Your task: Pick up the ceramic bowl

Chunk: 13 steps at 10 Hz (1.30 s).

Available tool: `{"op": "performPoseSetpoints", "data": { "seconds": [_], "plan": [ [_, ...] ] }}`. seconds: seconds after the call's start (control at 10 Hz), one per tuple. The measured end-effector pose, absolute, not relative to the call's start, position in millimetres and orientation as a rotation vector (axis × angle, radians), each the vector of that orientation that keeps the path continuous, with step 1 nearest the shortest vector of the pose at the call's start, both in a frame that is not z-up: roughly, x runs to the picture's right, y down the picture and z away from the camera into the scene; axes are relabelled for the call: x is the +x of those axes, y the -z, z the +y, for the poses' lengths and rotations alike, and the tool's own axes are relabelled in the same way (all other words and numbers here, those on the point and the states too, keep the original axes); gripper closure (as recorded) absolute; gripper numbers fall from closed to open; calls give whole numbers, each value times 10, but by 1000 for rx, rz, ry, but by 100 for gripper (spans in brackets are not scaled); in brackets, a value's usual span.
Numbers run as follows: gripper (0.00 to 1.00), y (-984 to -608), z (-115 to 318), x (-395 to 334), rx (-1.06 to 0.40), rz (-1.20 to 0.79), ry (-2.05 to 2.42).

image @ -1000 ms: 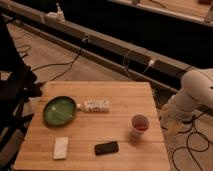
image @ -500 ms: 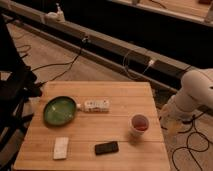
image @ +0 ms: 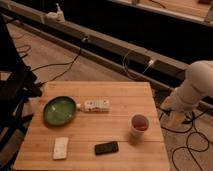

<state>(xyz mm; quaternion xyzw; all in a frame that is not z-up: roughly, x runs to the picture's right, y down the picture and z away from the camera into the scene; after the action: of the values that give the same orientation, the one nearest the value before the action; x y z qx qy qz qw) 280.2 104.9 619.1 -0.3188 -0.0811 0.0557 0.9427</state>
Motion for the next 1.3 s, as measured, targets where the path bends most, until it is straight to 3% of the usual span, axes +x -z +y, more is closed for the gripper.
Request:
{"op": "performPoseSetpoints", "data": {
  "seconds": [0.5,0.8,1.3],
  "plan": [
    [39,-6240,335,1580,-512,-459,-35],
    [39,-6289,432,807,-429,-521,76],
    [39,-6317,455,657,-423,-546,92]
  ]
}}
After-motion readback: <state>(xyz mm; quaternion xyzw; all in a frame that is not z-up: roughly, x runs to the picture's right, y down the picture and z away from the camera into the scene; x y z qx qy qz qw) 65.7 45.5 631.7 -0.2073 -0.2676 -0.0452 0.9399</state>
